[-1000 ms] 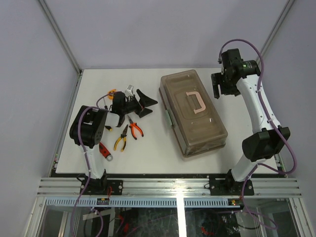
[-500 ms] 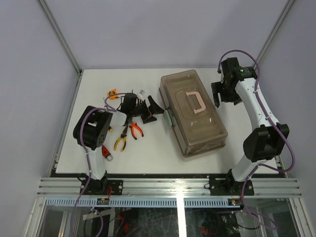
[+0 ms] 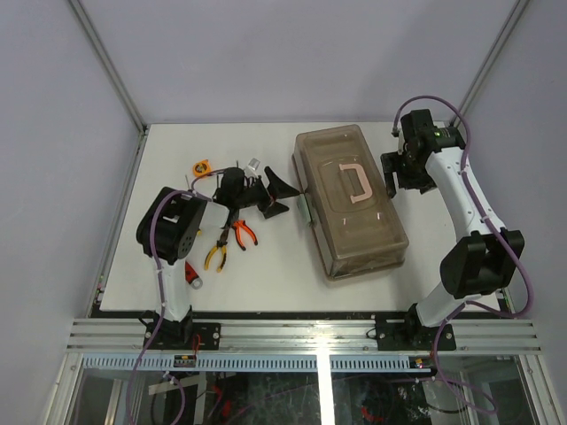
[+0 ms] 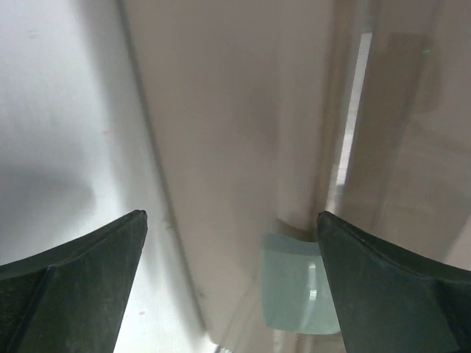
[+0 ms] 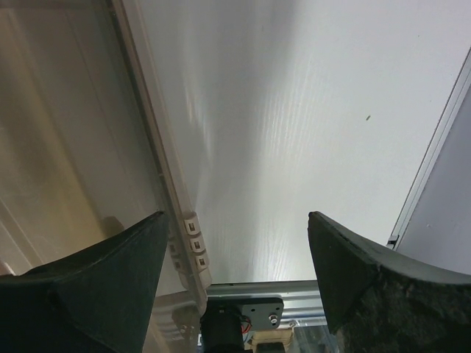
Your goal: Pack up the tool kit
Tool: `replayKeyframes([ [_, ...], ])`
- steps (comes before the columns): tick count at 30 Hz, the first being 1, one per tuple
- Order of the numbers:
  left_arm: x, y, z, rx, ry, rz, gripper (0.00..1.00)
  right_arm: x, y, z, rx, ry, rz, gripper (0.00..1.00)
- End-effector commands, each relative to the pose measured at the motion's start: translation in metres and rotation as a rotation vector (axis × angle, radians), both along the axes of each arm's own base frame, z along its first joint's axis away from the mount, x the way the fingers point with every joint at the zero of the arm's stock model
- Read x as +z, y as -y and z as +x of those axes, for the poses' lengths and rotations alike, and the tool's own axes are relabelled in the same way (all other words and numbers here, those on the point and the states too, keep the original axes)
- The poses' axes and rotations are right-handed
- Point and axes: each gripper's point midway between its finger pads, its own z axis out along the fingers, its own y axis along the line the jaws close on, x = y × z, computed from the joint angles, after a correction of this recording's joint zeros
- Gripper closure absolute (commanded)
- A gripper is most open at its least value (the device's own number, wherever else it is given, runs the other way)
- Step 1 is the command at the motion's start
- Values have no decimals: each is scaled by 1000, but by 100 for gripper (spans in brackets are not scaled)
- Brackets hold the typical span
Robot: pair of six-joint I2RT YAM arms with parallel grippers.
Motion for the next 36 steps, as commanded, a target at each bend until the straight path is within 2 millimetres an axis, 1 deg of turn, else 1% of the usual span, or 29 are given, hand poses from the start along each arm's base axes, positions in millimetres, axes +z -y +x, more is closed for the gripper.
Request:
replayKeyframes([
  [1,64,15,2,-57,172,-169,3,-6,-15,-9,47,-29,69,17],
  [4,77,16,2,-69,192,-192,3,-8,-18,-9,51,-31,84,17],
  [7,83,18,-1,-84,202,-204,3,-8,-20,-8,48,-26,97,17],
  [12,79,15,-8,-87,192,-213,3,-8,-20,-11,46,-30,100,17],
  [16,74,11,-22,-97,176,-237,3,-9,-19,-14,45,-31,92,17],
  [19,75,9,-35,-110,167,-256,3,-9,-18,-16,44,-34,88,17],
  [23,84,4,-48,-114,178,-282,2,-7,-17,-15,44,-30,86,17],
  [28,105,1,-52,-118,214,-329,2,-7,-18,-15,45,-29,88,17],
  [30,109,2,-52,-121,221,-343,2,-8,-17,-16,43,-31,87,16],
  [32,108,3,-52,-123,219,-347,2,-7,-17,-17,43,-30,84,16],
  [36,96,3,-51,-125,203,-337,3,-4,-14,-20,43,-31,71,16],
])
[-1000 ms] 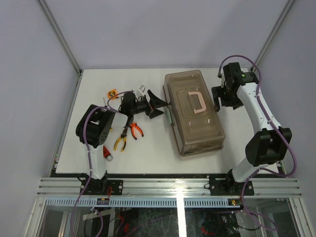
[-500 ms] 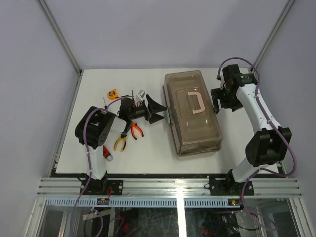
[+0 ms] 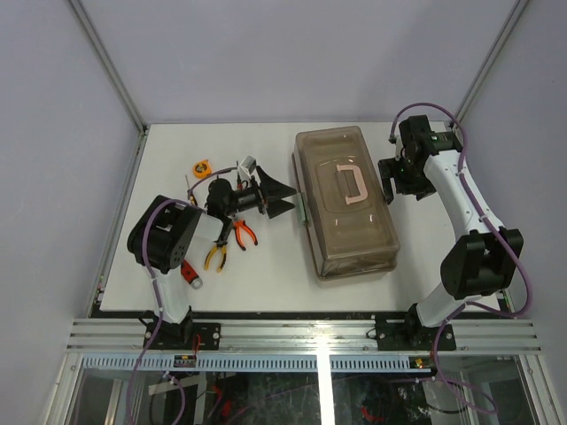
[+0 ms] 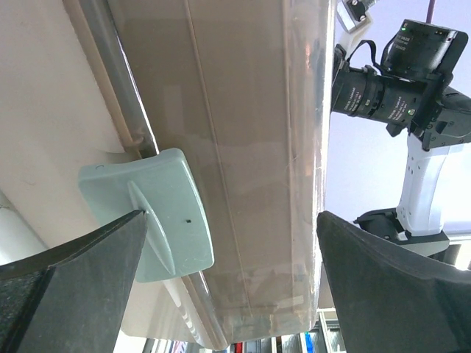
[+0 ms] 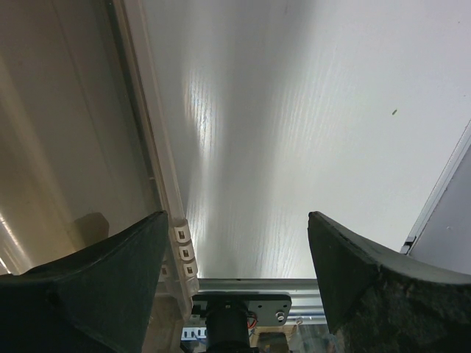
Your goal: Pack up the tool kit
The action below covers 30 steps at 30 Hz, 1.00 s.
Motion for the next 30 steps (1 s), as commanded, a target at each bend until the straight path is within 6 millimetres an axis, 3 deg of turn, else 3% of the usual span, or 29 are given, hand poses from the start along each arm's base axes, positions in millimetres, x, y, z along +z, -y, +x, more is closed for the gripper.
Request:
replayKeyframes([
  [1,5,-1,-4,-21,57,-24,3,14,-8,-11,26,15,33,16],
  [10,-20,-15,-5,8,16,39,2,15,-4,-13,32,14,16,15],
  [23,-37,16,-6,-52,-11,22,2,16,-3,-17,31,12,9,15],
  [26,-32,16,-4,-51,-8,-8,2,15,0,-21,28,5,0,15],
  [30,-10,17,-4,-58,27,-71,2,15,1,-23,25,4,-4,15],
])
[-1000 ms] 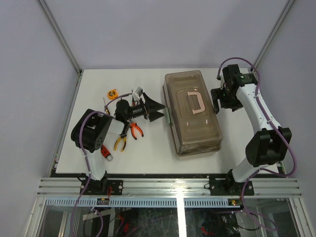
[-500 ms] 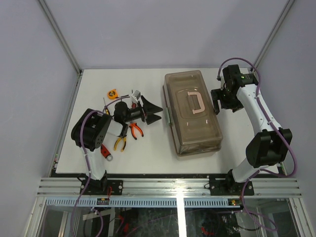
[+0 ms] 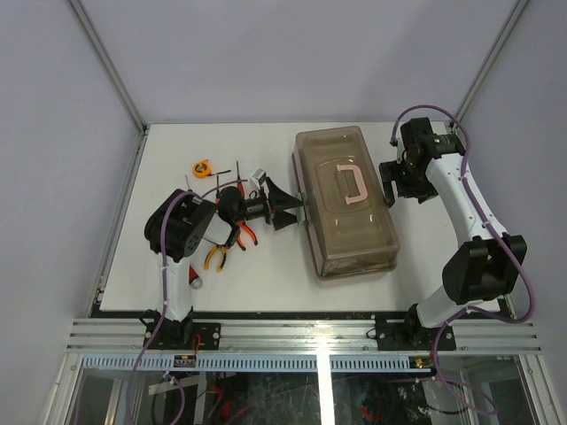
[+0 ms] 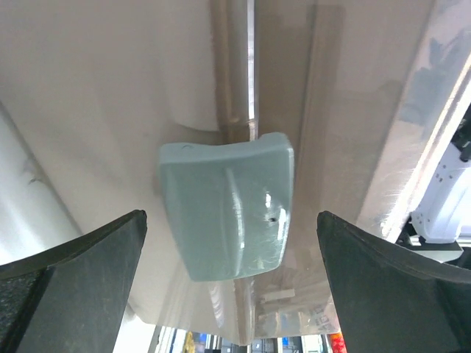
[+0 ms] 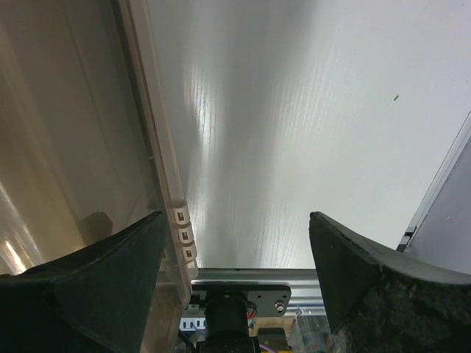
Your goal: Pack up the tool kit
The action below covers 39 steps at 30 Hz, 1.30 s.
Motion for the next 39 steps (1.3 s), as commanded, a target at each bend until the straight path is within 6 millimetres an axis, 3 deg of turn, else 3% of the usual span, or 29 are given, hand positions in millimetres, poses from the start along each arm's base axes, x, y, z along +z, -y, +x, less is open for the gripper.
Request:
replayKeyframes([
  [1,46,1,5,0,141,-117,3,11,0,-10,24,16,-1,15],
  [8,85,-2,-2,-11,187,-202,3,12,-3,-7,20,18,15,15],
  [15,108,-6,-13,-29,221,-225,3,14,-6,-3,17,28,27,15],
  [32,130,-5,-13,-41,248,-231,4,11,-4,-4,23,15,29,15],
  [39,146,-5,-12,-43,273,-235,4,11,12,-1,-25,24,47,14],
])
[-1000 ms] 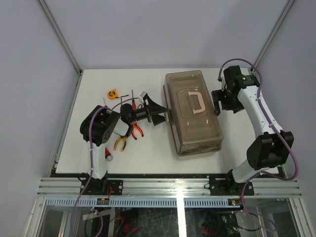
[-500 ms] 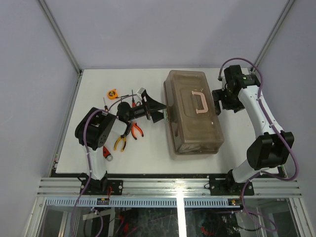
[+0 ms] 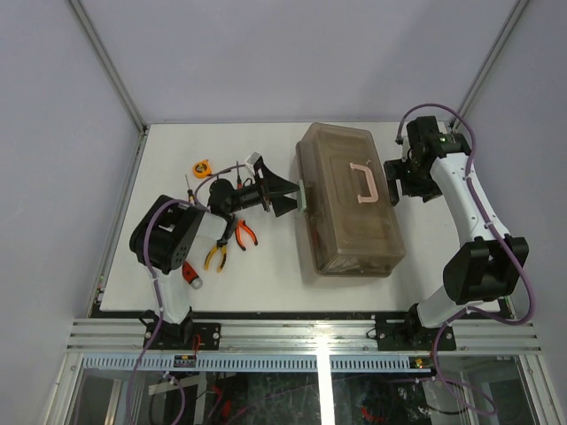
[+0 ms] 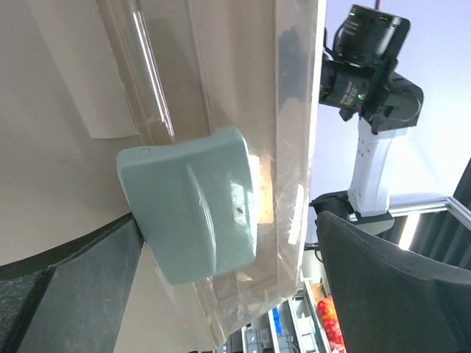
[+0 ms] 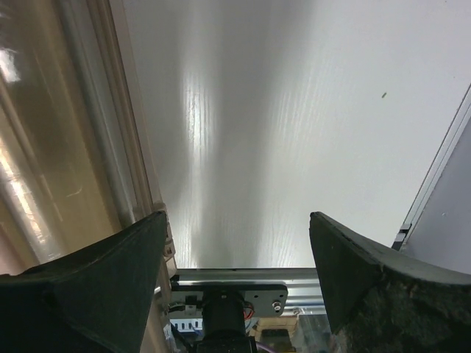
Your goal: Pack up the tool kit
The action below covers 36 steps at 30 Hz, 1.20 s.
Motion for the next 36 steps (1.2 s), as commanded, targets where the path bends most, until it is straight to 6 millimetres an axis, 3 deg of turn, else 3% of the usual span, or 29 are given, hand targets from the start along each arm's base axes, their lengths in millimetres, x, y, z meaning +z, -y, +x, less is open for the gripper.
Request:
replayKeyframes([
  [1,61,-1,-9,-16,203,-80,4,6,5,-1,-18,18,61,14],
  [11,58,1,-8,-19,195,-61,4,-29,-10,-7,-15,-47,162,15],
  [20,65,6,-10,-29,207,-69,4,-33,-4,-12,-12,-66,131,15],
  [29,75,10,-12,-36,220,-78,4,-13,37,-12,-122,-18,-2,14],
  [36,80,11,-13,-41,222,-78,4,34,63,3,-222,144,-62,14],
])
